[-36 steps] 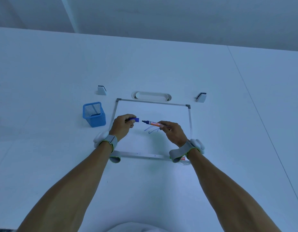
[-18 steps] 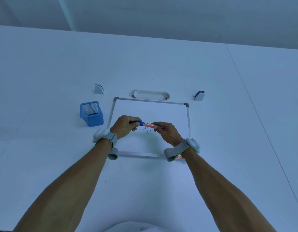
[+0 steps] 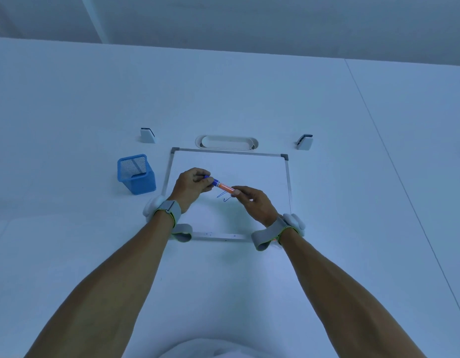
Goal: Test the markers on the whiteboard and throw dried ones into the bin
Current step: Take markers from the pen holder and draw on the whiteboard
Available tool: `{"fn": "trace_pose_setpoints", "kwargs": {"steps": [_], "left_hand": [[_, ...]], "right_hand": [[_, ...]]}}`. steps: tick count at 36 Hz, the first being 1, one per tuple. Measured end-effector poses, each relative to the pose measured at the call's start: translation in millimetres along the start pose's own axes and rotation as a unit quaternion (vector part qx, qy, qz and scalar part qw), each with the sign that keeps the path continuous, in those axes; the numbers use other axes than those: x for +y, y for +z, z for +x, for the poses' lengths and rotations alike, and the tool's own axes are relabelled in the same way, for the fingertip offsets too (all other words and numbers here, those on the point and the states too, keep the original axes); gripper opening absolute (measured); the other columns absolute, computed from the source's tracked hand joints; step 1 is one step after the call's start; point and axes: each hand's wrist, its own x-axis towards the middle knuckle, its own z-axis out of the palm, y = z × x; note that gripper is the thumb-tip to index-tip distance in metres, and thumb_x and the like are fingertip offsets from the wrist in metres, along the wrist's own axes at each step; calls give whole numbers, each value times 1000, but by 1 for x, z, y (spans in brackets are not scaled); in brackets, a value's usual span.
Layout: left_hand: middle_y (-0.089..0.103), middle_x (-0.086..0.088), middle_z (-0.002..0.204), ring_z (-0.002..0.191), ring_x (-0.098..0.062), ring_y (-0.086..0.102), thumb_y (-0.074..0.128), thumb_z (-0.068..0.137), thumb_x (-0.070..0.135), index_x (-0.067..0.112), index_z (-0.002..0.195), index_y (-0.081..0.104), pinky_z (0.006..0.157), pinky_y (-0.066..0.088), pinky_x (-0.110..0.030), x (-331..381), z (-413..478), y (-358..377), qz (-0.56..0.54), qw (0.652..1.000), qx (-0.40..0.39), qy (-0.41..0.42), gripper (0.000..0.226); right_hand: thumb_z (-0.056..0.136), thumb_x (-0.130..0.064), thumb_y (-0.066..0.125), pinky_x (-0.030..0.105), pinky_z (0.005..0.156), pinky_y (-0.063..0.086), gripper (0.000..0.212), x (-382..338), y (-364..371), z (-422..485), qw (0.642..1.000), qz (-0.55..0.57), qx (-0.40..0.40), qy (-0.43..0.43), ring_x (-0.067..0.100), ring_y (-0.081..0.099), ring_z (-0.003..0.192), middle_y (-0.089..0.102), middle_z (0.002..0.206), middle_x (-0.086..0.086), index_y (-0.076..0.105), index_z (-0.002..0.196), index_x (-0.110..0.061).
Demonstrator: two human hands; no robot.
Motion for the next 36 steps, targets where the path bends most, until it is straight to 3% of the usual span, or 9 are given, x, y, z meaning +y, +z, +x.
{"fn": "trace_pose_setpoints", "kwargs": {"steps": [4, 6, 9, 11, 13, 22, 27, 31, 36], "left_hand": [[55, -9, 89, 77, -26, 63, 56, 90, 4, 5, 104, 60, 67, 60, -25, 5, 6, -13, 29, 998, 50, 8, 15], [54, -8, 87, 74, -27, 61, 54, 91, 6, 2, 110, 61, 65, 60, -29, 6, 10, -24, 65, 994, 84, 20, 21], [59, -15, 100, 83, -36, 65, 55, 90, 12, 3, 116, 62, 80, 58, -48, 9, 13, -41, 157, 977, 135, 50, 28], [62, -19, 107, 90, -35, 63, 55, 90, 12, 2, 118, 62, 85, 54, -37, 10, 14, -48, 225, 959, 159, 70, 30], [64, -22, 106, 91, -36, 61, 54, 90, 10, 0, 117, 61, 79, 48, -29, 13, 14, -51, 281, 940, 174, 78, 29], [60, -29, 116, 104, -41, 58, 53, 89, 6, -4, 115, 62, 83, 44, -37, 1, 17, -61, 397, 901, 168, 39, 30], [59, -31, 116, 103, -43, 57, 52, 90, 5, -4, 117, 61, 78, 42, -34, -3, 18, -62, 411, 899, 149, 31, 30], [60, -30, 115, 107, -44, 56, 54, 88, 7, -2, 116, 62, 89, 45, -42, -4, 23, -69, 419, 897, 142, 26, 30], [61, -28, 113, 105, -42, 56, 55, 88, 7, -4, 115, 58, 87, 46, -42, -8, 25, -72, 414, 899, 141, 14, 29]], "right_hand": [[92, -46, 52, 40, 109, 35, 46, 30, -11, -1, 975, -189, 120, 17, 26, 46, 130, 54, 139, 7, 58, 128, -18], [90, -55, 49, 46, 113, 26, 61, 44, -22, -7, 945, -291, 136, 58, 32, 29, 141, 34, 153, 12, 45, 139, -20], [82, -75, 36, 55, 116, 8, 85, 61, -32, -16, 911, -374, 118, 128, 33, 1, 148, 3, 161, 10, 18, 150, -28], [76, -83, 30, 61, 114, 4, 94, 70, -33, -21, 899, -397, 95, 155, 33, -7, 147, -7, 161, 7, 6, 151, -30], [73, -86, 28, 64, 113, 7, 99, 76, -33, -24, 901, -396, 63, 168, 33, -7, 147, -11, 161, 4, 0, 151, -32], [72, -88, 18, 63, 111, 15, 100, 81, -32, -27, 899, -404, 59, 155, 34, 4, 147, -8, 161, 5, 0, 151, -29], [73, -87, 18, 64, 112, 14, 99, 81, -31, -26, 901, -400, 53, 157, 34, 3, 147, -10, 161, 4, -2, 151, -29], [73, -88, 18, 64, 112, 13, 99, 82, -31, -26, 900, -403, 53, 158, 34, 2, 147, -10, 161, 4, -3, 151, -30], [73, -87, 18, 64, 112, 13, 98, 82, -31, -26, 900, -403, 55, 159, 33, 3, 147, -10, 161, 4, -3, 150, -30]]}}
